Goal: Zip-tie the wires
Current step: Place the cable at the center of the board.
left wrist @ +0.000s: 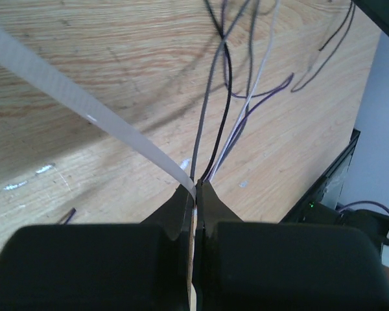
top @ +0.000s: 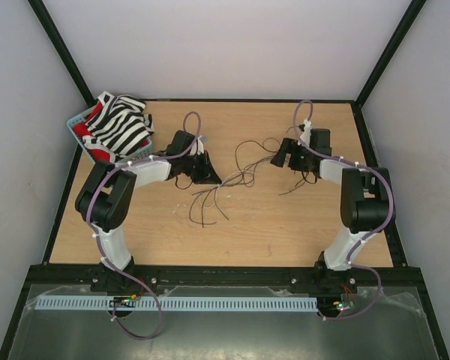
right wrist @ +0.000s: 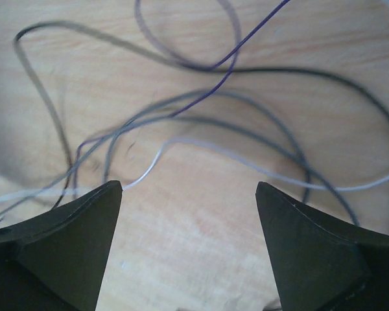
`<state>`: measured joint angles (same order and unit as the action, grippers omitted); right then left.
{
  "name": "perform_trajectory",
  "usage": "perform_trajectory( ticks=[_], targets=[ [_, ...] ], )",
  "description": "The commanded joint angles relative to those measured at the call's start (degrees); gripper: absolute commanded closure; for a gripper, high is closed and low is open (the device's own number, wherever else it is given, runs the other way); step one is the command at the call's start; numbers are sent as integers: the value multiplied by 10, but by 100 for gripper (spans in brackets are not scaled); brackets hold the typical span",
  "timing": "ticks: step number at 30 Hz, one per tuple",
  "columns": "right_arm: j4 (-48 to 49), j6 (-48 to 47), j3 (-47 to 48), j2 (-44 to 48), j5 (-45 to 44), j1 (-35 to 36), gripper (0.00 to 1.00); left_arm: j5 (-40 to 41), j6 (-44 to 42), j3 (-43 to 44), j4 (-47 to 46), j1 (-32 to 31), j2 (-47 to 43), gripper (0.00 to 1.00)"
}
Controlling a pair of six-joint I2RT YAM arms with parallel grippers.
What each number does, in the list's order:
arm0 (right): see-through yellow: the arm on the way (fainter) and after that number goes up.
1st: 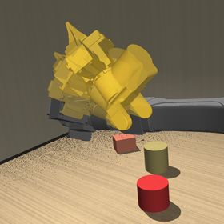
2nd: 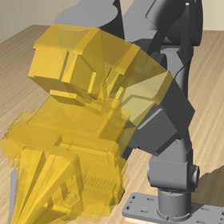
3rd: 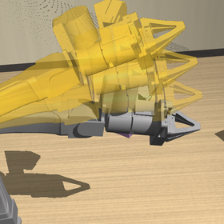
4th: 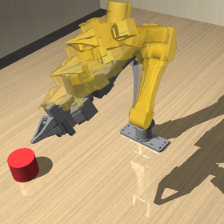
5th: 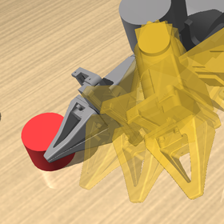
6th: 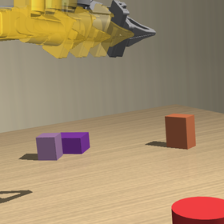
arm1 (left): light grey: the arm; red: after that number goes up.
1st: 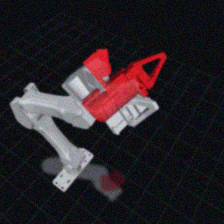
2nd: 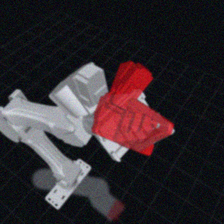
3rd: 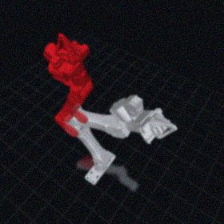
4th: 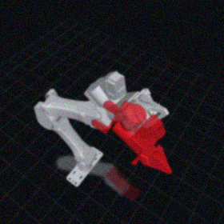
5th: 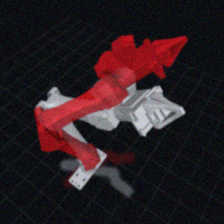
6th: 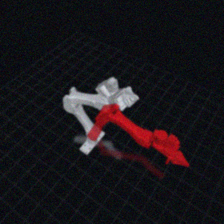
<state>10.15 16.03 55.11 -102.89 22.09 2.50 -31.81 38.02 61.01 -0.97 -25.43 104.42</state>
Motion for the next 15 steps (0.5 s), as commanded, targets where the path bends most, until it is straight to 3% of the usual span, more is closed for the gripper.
perform_trajectory(
  ticks=[1, 9, 15],
  targets=[
    [-2, 7, -42, 86, 89, -2, 6, 8, 18, 10, -25, -1, 30, 99],
    [-15, 9, -126, 257, 72, -2, 1, 17, 26, 18, -45, -22, 72, 94],
    [-51, -9, -128, 317, 51, -2, 1, 27, 20, 11, -47, -22, 73, 78]
  ],
)
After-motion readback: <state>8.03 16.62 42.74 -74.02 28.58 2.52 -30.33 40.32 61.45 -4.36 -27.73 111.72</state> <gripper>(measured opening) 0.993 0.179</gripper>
